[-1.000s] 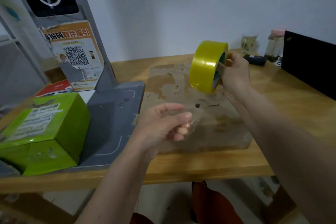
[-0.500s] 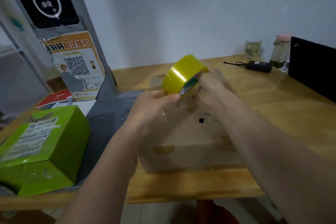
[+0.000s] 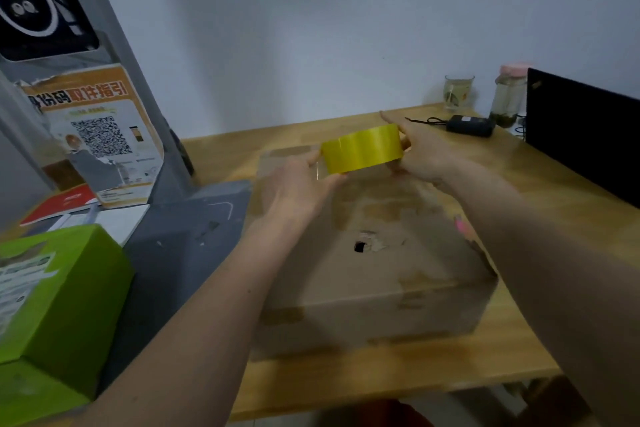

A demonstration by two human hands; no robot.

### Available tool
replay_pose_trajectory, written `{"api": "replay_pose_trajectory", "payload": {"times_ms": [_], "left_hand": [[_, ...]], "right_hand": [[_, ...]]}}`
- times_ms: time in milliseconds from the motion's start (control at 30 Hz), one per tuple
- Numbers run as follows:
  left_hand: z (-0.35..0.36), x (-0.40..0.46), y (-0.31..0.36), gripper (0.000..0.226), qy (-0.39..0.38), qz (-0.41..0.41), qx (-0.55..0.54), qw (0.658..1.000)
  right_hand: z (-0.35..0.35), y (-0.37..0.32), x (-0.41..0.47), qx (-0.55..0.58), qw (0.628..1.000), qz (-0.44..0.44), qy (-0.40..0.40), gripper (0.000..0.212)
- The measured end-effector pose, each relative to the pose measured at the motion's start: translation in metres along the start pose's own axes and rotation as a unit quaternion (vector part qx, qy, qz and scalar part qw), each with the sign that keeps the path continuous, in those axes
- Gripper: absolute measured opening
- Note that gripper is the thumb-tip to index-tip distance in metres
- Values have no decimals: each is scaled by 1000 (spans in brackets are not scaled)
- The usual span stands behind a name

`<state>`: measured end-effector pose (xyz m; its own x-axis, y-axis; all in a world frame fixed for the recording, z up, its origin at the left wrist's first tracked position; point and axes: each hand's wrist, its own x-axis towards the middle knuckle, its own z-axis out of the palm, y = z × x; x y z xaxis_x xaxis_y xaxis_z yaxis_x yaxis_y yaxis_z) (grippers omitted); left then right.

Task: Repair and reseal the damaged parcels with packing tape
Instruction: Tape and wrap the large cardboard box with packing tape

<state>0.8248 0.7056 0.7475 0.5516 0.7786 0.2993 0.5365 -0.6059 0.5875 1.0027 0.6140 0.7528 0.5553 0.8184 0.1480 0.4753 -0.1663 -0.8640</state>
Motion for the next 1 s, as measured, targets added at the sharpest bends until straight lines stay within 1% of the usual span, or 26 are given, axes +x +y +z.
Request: {"api": "replay_pose_trajectory", "payload": {"times_ms": [67,133,200,267,300,333,367,400,433,467,533,600,633,733,833,900,967,1000], "left_hand": [[8,0,7,56,-46,-3,34,998],[13,1,10,64,-87,-11,62,994],[15,-3,13,72,-127,-20,83,988],[15,-8,14,75,-152,-43,65,985],[14,-11,14,74,-151,-53,61,985],[13,-12,12,76,-145,-63,62,985],[12,-14,11,81,-139,-72,63,986],[10,-15,10,87,-134,-80,61,986],[9,-17,10,92,-131,-89,52,986],[8,-19,9,94,-126,-98,36,987],[3,-26,10,94,-115,-118,-11,986],[0,-33,9,93,-108,-131,-51,984],[-1,-35,8,93,-104,-133,-64,983],[-4,-40,4,91,-94,-140,-102,980],[-7,-44,5,87,-85,-152,-124,977],[-6,-44,3,84,-77,-155,-124,977],[-6,-44,3,80,-73,-156,-123,977],[-5,-44,3,78,-70,-153,-114,979]], "right_hand": [[-10,12,1,-97,995,8,-2,86],[-16,23,-1,-119,992,35,-32,90],[-22,30,-7,-77,995,48,-43,88],[-29,40,-12,-1,999,45,0,79],[-34,46,-15,26,998,50,40,71],[-38,53,-18,24,994,63,89,62],[-41,61,-21,-5,986,92,136,55],[-43,70,-25,-50,977,131,163,48],[-42,77,-31,-102,967,165,164,44],[-40,84,-37,-154,958,195,141,43],[-30,96,-50,-237,941,232,72,39],[-21,109,-57,-284,927,243,39,23],[-18,114,-59,-286,924,249,43,22],[-10,121,-61,-228,934,272,52,38],[-8,118,-59,-153,943,291,50,30],[-13,116,-59,-184,938,288,51,29],[-20,103,-64,-214,939,250,99,13],[-23,92,-69,-213,942,222,130,14]]}}
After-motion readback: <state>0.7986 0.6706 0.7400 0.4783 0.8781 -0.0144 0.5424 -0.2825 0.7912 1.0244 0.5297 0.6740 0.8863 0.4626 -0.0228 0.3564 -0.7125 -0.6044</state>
